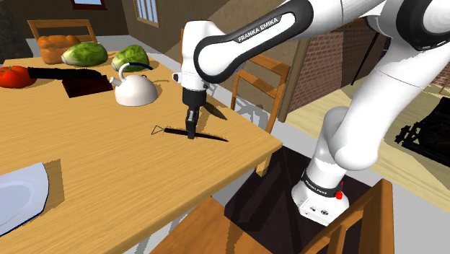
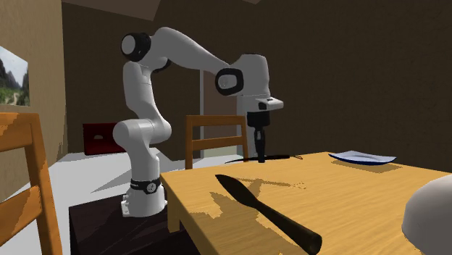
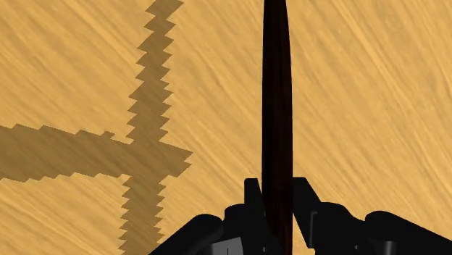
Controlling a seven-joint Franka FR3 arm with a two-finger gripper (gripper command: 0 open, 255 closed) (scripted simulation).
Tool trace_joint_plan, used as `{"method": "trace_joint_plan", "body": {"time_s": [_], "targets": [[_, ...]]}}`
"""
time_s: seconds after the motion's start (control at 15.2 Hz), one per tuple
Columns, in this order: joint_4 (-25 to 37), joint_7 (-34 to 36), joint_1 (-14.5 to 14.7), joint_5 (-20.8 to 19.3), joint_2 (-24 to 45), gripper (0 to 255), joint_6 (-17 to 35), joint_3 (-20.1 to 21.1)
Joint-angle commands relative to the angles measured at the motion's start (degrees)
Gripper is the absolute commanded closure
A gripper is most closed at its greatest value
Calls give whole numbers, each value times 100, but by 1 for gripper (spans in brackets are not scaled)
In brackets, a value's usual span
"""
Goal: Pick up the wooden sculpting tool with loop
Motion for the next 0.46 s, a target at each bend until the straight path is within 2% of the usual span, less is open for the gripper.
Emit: {"method": "trace_joint_plan", "body": {"time_s": [0.0,0.4], "targets": [[63,13,-7,-11,-79,255,-145,-11],[269,62,-17,-41,-204,255,-474,-23]]}}
